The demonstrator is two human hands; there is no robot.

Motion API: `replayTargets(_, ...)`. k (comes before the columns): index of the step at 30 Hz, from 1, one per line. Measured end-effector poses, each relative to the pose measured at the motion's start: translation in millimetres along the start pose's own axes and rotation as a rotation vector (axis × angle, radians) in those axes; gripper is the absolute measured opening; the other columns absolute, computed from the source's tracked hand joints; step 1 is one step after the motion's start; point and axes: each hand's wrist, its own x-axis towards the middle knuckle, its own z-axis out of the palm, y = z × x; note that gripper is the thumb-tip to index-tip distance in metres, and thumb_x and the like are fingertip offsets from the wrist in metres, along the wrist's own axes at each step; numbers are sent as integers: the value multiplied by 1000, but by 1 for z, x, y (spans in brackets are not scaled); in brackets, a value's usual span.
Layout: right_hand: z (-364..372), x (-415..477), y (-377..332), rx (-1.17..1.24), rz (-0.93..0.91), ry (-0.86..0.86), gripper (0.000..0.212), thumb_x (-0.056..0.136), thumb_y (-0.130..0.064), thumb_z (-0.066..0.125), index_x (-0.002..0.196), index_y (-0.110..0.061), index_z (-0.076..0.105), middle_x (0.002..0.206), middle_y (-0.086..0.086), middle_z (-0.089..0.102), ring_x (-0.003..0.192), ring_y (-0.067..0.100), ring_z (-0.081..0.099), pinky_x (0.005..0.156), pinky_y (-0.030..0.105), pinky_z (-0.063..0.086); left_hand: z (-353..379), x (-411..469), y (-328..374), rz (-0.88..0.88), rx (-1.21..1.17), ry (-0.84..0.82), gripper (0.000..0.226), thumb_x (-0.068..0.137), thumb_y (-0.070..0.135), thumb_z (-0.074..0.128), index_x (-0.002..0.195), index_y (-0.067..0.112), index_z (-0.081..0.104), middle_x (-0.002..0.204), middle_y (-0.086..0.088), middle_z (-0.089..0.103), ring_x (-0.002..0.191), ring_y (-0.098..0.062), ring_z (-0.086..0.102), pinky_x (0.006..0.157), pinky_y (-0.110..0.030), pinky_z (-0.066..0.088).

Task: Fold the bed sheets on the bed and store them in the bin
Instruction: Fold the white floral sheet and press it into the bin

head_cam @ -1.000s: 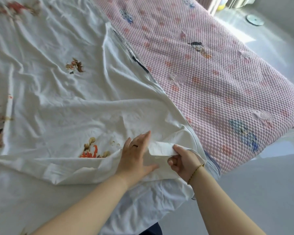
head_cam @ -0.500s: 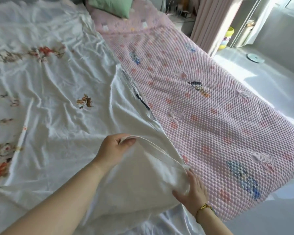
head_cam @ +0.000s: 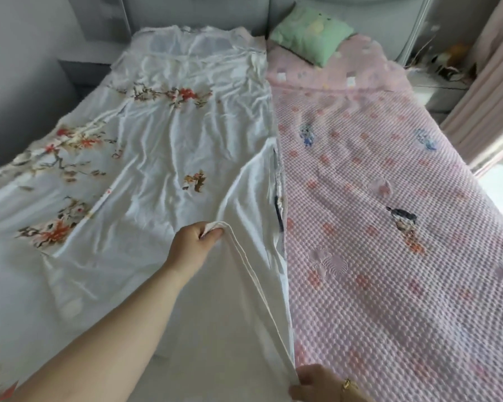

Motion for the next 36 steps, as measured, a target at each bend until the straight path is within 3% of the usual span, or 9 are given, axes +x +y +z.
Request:
replayTargets(4, -7, 7, 0, 180, -115, 211, 61, 79, 3, 52, 38, -42, 59, 49, -6, 62, 65, -6, 62, 57, 5, 39, 20, 13, 14, 14, 58, 74, 24, 92, 17, 53, 103, 0, 67, 92, -16, 66, 90, -27, 57, 65, -22, 32)
replayTargets(6, -10, 6, 3, 317, -136, 280, 48, 78, 9, 49, 47, -27, 54, 31, -9, 44, 39, -5, 46, 44, 9, 34, 33, 22, 22, 49, 66, 84, 25, 92, 18, 54, 108, 4, 67, 105, -15, 67, 102, -27, 58, 68, -20, 31)
replayTargets(9, -18, -5, 4, 537, -126, 295, 9, 62, -11, 49, 54, -7, 50, 34, -8, 40, 38, 2, 37, 40, 12, 27, 53, 38, 31, 53, 54, 55, 33, 91, 28, 54, 104, 1, 66, 100, -18, 66, 96, -29, 58, 70, -23, 33)
replayTargets(14, -56, -27, 49, 348, -110, 366, 46, 89, 4, 42, 53, -24, 49, 36, -9, 47, 39, -2, 45, 45, 13, 30, 102, 61, 42, 7, 85, -97, 38, 92, 24, 54, 56, 16, 46, 54, -2, 41, 55, -18, 39, 52, -28, 28)
replayTargets(21, -43, -32, 91, 14, 1, 348, 44, 91, -41, 42, 49, -32, 48, 53, -26, 50, 62, -9, 50, 57, 13, 34, 181, 60, 48, 58, 182, -351, 51, 90, 24, 57, 49, 17, 29, 49, 1, 28, 48, -14, 29, 49, -28, 22)
replayTargets(22, -40, -27, 92, 30, 32, 311, 49, 90, -19, 32, 55, -47, 51, 54, -30, 50, 64, -10, 50, 58, 13, 35, 188, 60, 45, 62, 212, -374, 52, 90, 25, 57, 49, 17, 28, 49, 1, 27, 48, -14, 28, 48, -27, 21)
replayTargets(24, -40, -14, 100, 189, 92, 215, 50, 63, -78, 30, 64, -40, 62, 60, -17, 60, 66, -4, 57, 62, 13, 40, 196, 61, 34, 36, 276, -401, 52, 90, 26, 57, 49, 17, 26, 49, 1, 26, 49, -15, 28, 47, -28, 20)
replayTargets(28, -53, 31, 115, 416, 204, 364, 35, 95, -21, 48, 63, -9, 55, 65, 0, 49, 59, 11, 43, 56, 23, 33, 198, 64, 4, -54, 390, -367, 51, 91, 27, 55, 50, 18, 27, 50, 1, 28, 58, -21, 31, 55, -33, 15)
replayTargets(36, -116, 127, 41, 573, 124, 508, 12, 92, -20, 53, 100, -12, 49, 93, 0, 56, 82, 13, 53, 84, 30, 46, 200, 76, -26, -109, 296, -359, 50, 90, 23, 58, 48, 18, 30, 49, 2, 26, 48, -13, 27, 47, -25, 22)
